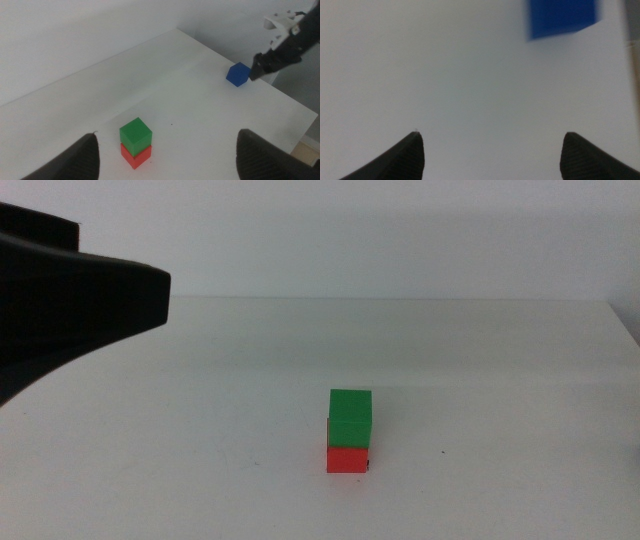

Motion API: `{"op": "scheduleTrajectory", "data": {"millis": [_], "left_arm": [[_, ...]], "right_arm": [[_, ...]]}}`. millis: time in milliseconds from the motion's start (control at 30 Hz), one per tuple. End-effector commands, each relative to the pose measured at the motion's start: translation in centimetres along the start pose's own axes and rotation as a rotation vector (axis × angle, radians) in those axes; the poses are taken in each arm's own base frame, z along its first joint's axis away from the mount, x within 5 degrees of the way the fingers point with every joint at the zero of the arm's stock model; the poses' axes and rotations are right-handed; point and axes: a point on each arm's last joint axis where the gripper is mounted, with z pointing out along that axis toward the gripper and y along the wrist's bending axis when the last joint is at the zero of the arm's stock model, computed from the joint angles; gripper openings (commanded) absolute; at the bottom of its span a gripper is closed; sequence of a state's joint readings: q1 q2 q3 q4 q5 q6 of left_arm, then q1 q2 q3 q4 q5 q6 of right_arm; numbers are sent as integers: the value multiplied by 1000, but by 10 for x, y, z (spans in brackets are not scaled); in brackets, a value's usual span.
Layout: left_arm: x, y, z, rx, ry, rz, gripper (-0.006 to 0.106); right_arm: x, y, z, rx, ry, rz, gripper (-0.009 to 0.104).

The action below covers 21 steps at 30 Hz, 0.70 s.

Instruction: Stack red cubes first, then green, then blue cubes in a specific spot.

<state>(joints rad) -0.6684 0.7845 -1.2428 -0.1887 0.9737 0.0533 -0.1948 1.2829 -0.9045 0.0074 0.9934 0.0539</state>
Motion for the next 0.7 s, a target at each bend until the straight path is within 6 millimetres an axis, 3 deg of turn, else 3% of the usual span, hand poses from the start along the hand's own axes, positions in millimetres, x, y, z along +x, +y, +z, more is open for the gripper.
{"op": "scheduleTrajectory", "data": {"millis": [0,100,300,667], "left_arm": [[0,0,-1,-4,-14,4,94],[0,0,-1,-4,-14,4,94],[0,0,-1,-4,-14,4,94],[0,0,-1,-5,-15,5,94]], "right_arm": [[-19,-18,11,27,-37,2,89],[-37,-33,24,56,-44,-24,89],[-66,-41,59,66,24,-91,89],[-86,-47,117,84,112,-113,87]]}}
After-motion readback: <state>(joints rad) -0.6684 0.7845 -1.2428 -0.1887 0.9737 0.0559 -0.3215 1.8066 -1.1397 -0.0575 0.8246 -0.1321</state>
